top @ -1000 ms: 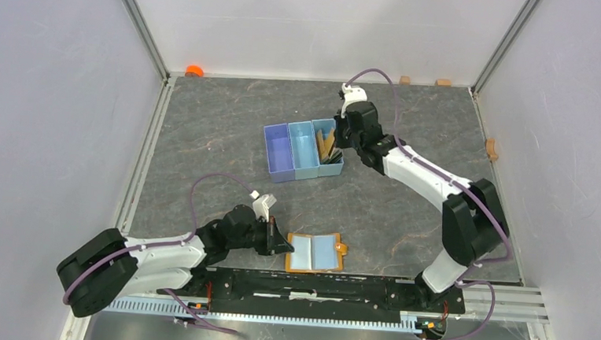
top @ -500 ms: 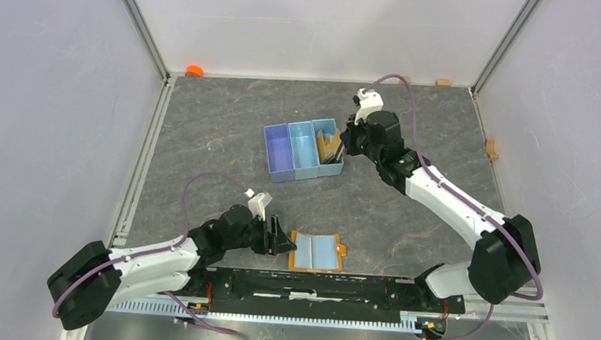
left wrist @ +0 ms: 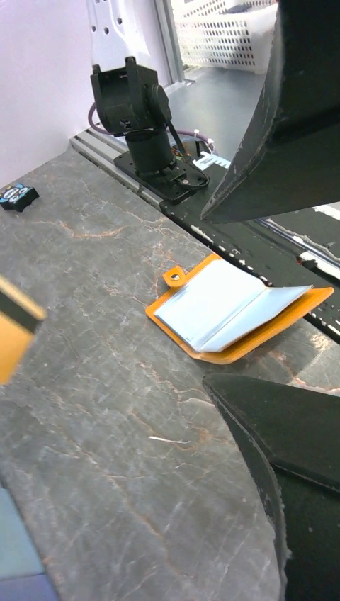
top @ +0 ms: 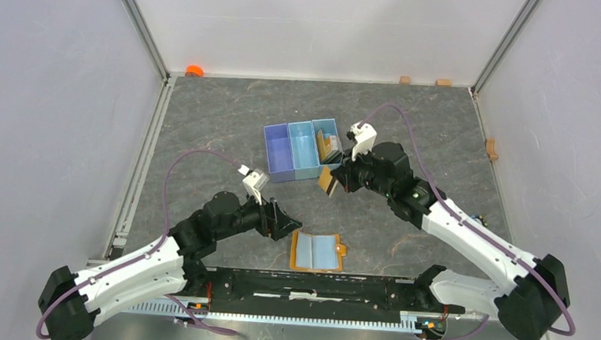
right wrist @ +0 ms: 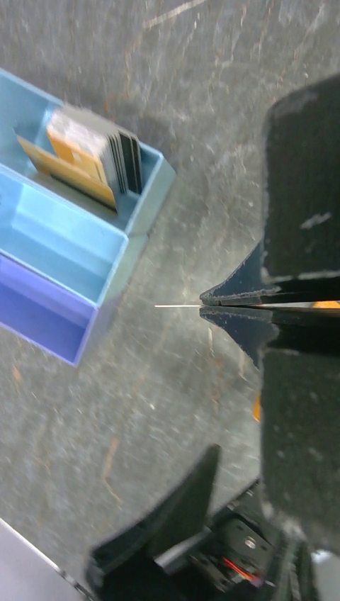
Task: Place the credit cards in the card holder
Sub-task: Pick up the credit card from the storage box, then insert the credit card into the card holder.
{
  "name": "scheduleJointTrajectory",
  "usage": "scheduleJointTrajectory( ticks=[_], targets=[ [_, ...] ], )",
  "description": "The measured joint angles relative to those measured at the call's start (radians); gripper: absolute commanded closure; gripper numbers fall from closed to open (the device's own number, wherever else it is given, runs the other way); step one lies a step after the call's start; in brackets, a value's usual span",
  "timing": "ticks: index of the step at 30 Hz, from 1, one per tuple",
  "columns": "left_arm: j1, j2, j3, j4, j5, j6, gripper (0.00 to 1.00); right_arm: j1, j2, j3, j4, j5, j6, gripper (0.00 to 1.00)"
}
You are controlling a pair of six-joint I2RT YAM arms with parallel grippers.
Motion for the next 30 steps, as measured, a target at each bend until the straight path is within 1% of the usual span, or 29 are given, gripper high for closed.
scheduleJointTrajectory(
  ticks=[7, 13, 20, 22, 24, 26, 27, 30],
  targets=[
    [0.0, 0.007, 0.021, 0.013, 0.047, 0.112, 0.12, 0.058, -0.133, -0.055, -0.066, -0.124, 0.023, 1.0],
    [0.0, 0.056, 0.02, 0.103, 0.171, 0.131, 0.14, 0.093, -0.169, -0.058, -0.098, -0.243, 0.044, 1.0],
    [-0.001, 0.107, 0.02, 0.208, 0.279, 0.129, 0.31, 0.124, -0.171, -0.058, -0.128, -0.335, 0.051, 1.0],
    [-0.001, 0.127, 0.02, 0.222, 0.299, 0.129, 0.37, 0.128, -0.171, -0.058, -0.128, -0.354, 0.053, 1.0],
    [-0.001, 0.14, 0.02, 0.232, 0.31, 0.128, 0.41, 0.13, -0.172, -0.058, -0.127, -0.37, 0.054, 1.0],
    [-0.002, 0.148, 0.019, 0.246, 0.325, 0.127, 0.47, 0.132, -0.174, -0.058, -0.124, -0.386, 0.056, 1.0],
    [-0.003, 0.151, 0.018, 0.257, 0.331, 0.124, 0.48, 0.134, -0.175, -0.058, -0.124, -0.393, 0.056, 1.0],
    [-0.006, 0.158, 0.013, 0.286, 0.353, 0.116, 0.61, 0.137, -0.177, -0.058, -0.121, -0.414, 0.061, 1.0]
  ],
)
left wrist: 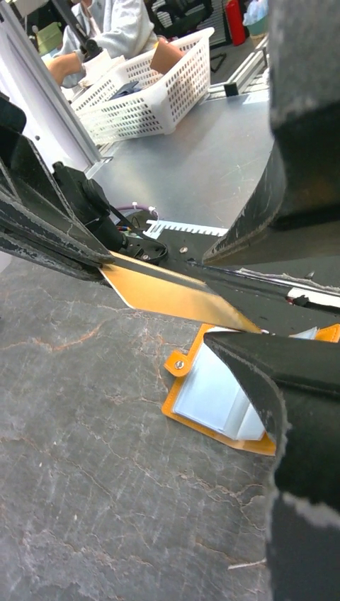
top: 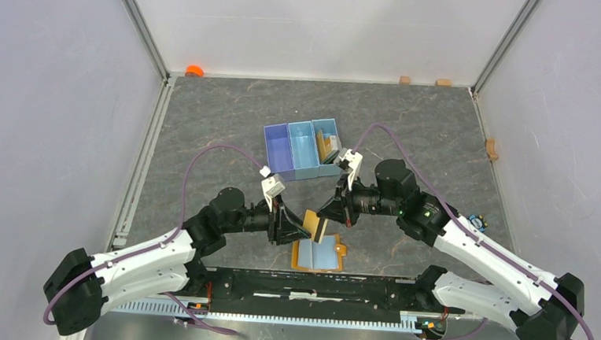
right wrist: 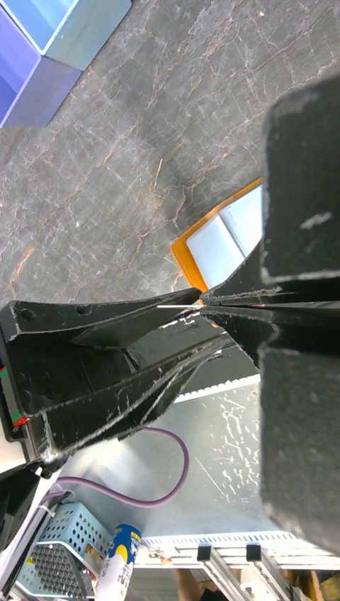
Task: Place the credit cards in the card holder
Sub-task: Insert the credit card into the card holder.
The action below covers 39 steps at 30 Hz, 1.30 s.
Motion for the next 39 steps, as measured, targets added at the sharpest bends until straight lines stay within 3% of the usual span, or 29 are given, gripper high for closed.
scheduleJointTrajectory(
  ticks=[4, 6, 7, 8, 10, 12, 14, 18, 21, 30, 33, 37, 39],
  targets=[
    [-0.006, 0.02, -0.006, 0.043, 0.028, -0.017, 0.92, 0.004, -0.004, -0.001, 0.005, -0.017, 0.006, 1.0],
    [-0.009, 0.038, -0.013, 0.084, 0.051, -0.035, 0.98, 0.005, -0.014, -0.006, 0.01, -0.019, 0.009, 1.0],
    [-0.011, 0.046, -0.017, 0.107, 0.061, -0.047, 0.98, 0.005, -0.023, -0.012, 0.011, -0.016, 0.01, 0.91],
    [-0.014, 0.05, -0.022, 0.126, 0.073, -0.051, 0.98, 0.005, -0.029, -0.016, 0.011, -0.015, 0.01, 0.68],
    [-0.02, 0.054, -0.033, 0.162, 0.082, -0.065, 0.98, 0.005, -0.045, -0.028, 0.013, -0.002, 0.02, 0.43],
    [-0.021, 0.053, -0.045, 0.187, 0.08, -0.076, 0.98, 0.005, -0.068, -0.043, 0.014, 0.019, 0.038, 0.24],
    [-0.021, 0.05, -0.06, 0.203, 0.076, -0.089, 0.98, 0.006, -0.106, -0.071, 0.027, 0.049, 0.047, 0.2],
    [-0.021, 0.024, -0.098, 0.235, 0.064, -0.118, 0.98, 0.006, -0.17, -0.137, 0.066, 0.074, 0.078, 0.25],
    [-0.021, 0.013, -0.109, 0.25, 0.05, -0.142, 0.98, 0.006, -0.189, -0.203, 0.135, 0.062, 0.119, 0.36],
    [-0.021, 0.045, -0.122, 0.321, 0.045, -0.193, 0.98, 0.018, -0.177, -0.381, 0.375, -0.016, 0.262, 0.77],
    [-0.023, 0.069, -0.123, 0.33, 0.045, -0.204, 0.96, 0.023, -0.173, -0.415, 0.464, -0.035, 0.306, 0.99],
    [-0.023, 0.097, -0.123, 0.329, 0.035, -0.212, 0.47, 0.023, -0.179, -0.443, 0.507, -0.028, 0.342, 1.0],
    [-0.025, 0.097, -0.121, 0.284, 0.016, -0.208, 0.34, 0.024, -0.196, -0.452, 0.496, 0.016, 0.35, 1.0]
  ],
)
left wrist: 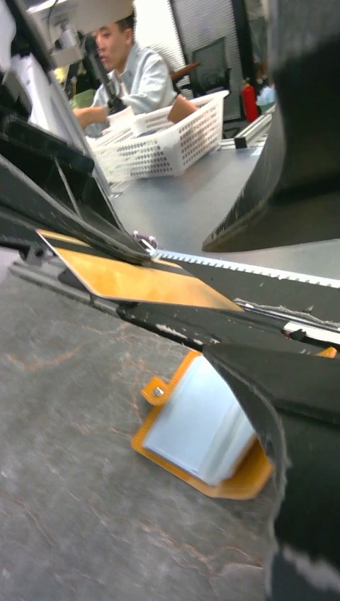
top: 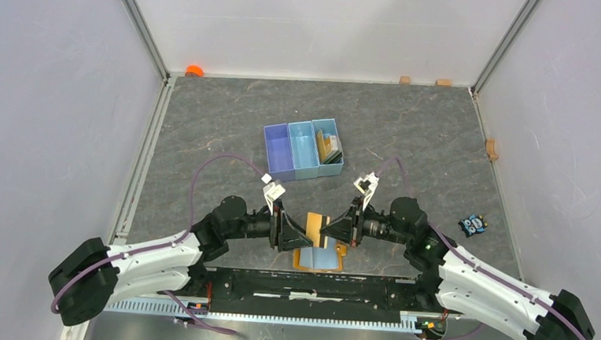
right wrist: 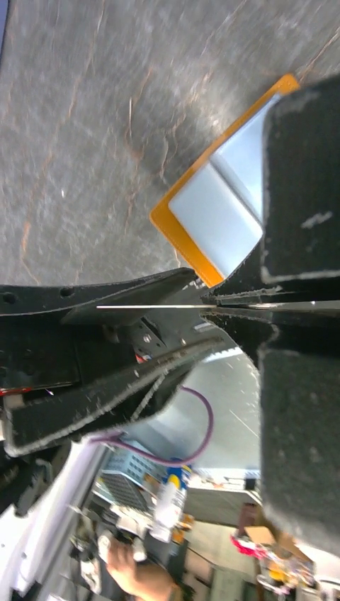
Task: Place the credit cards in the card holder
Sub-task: Insert the credit card into the card holder.
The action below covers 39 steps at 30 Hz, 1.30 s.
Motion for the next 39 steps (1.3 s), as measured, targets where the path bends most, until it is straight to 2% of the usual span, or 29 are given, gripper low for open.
scheduleJointTrajectory(
  ticks=[3, 7, 12, 16, 22, 28, 39],
  targets=[
    [-0.003, -0.023, 0.019, -0.135, -0.055, 0.015, 0.25, 0.0, -0.04, -0.007, -0.064, 0.093, 0.005, 1.0],
    [-0.003, -0.097, 0.056, -0.316, -0.155, 0.037, 0.19, 0.0, -0.054, -0.046, -0.103, 0.171, 0.035, 1.0],
    [-0.003, -0.18, 0.09, -0.512, -0.307, 0.037, 0.13, 0.0, -0.014, -0.164, -0.058, 0.18, 0.111, 1.0],
    [-0.003, -0.179, 0.086, -0.592, -0.337, 0.021, 0.11, 0.014, 0.048, -0.206, 0.004, 0.179, 0.159, 1.0],
    [-0.003, -0.139, 0.045, -0.561, -0.314, -0.029, 0.13, 0.056, 0.16, -0.207, 0.143, 0.177, 0.201, 1.0],
    [-0.003, -0.064, 0.019, -0.538, -0.299, -0.054, 0.27, 0.078, 0.212, -0.206, 0.185, 0.199, 0.215, 1.0],
    [-0.003, -0.002, -0.008, -0.428, -0.262, -0.097, 0.21, 0.089, 0.216, -0.206, 0.181, 0.264, 0.212, 1.0]
  ],
)
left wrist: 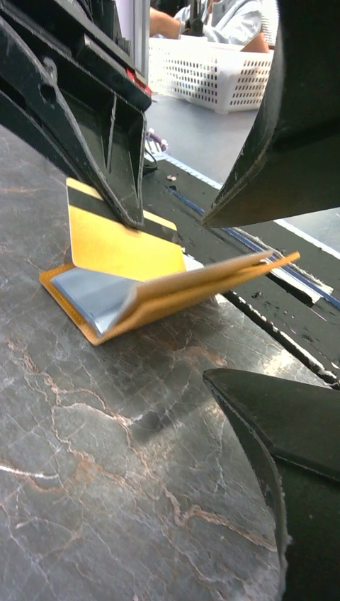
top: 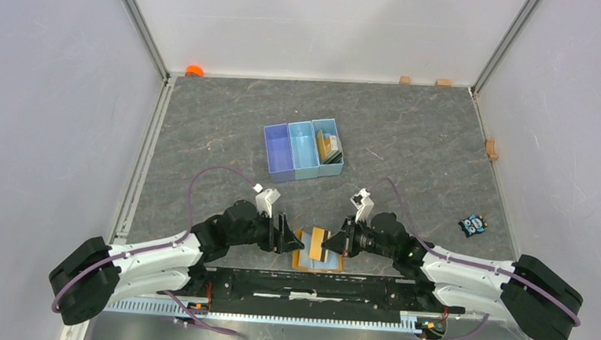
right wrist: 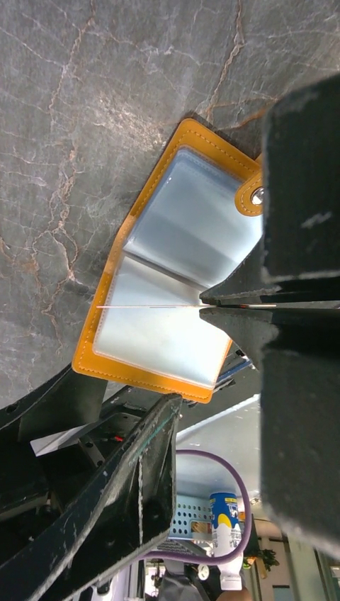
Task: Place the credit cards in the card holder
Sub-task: Insert the credit card into the card holder.
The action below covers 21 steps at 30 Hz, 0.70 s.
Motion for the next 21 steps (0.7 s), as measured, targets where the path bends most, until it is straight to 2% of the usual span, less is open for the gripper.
scheduleJointTrajectory(
  ticks=[3, 16, 21],
  targets=[
    [0.0, 0.011, -0.003, 0.028, 0.015, -0.006, 0.25, 0.013, 0.016, 0.002, 0.0, 0.012, -0.003, 1.0],
    [0.0, 0.08, -0.029, 0.062, 0.033, -0.014, 0.78, 0.043, 0.044, 0.018, -0.008, 0.05, -0.003, 1.0],
    [0.0, 0.085, -0.048, 0.067, 0.031, -0.019, 0.91, 0.043, 0.001, 0.018, -0.047, 0.087, -0.002, 1.0]
  ],
)
